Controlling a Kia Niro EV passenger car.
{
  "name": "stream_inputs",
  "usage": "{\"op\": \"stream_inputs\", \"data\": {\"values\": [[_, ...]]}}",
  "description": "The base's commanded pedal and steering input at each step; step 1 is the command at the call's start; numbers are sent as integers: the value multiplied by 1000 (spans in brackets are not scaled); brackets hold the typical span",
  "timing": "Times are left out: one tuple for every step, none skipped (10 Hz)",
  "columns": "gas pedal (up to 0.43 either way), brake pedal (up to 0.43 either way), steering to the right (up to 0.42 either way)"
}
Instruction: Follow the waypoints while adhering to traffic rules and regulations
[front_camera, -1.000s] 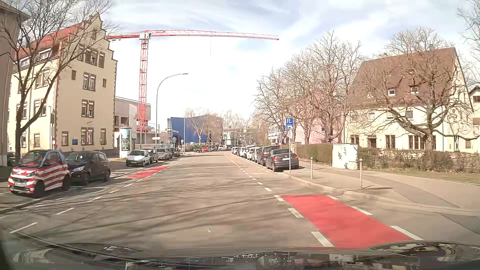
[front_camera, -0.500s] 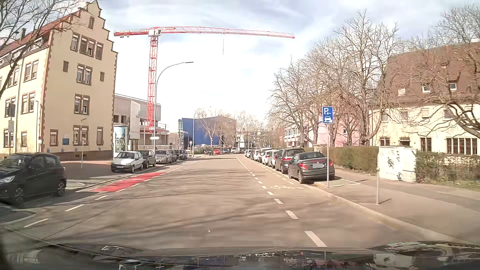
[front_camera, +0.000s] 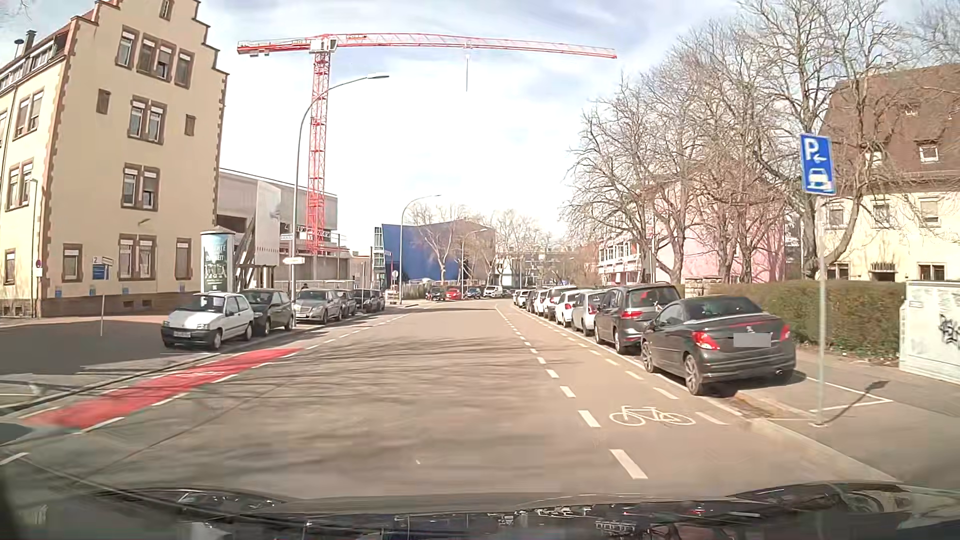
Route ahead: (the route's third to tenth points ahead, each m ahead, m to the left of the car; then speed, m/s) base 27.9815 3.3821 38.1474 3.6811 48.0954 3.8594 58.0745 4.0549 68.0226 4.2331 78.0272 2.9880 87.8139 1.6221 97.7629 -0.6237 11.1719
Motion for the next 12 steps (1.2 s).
{"op": "stream_inputs", "data": {"values": [[47, 0, -10], [67, 0, -9], [67, 0, -6], [87, 0, -4], [87, 0, -4], [87, 0, -7], [87, 0, -6], [87, 0, -6], [87, 0, -6], [79, 0, -2], [79, 0, -2], [79, 0, -1]]}}
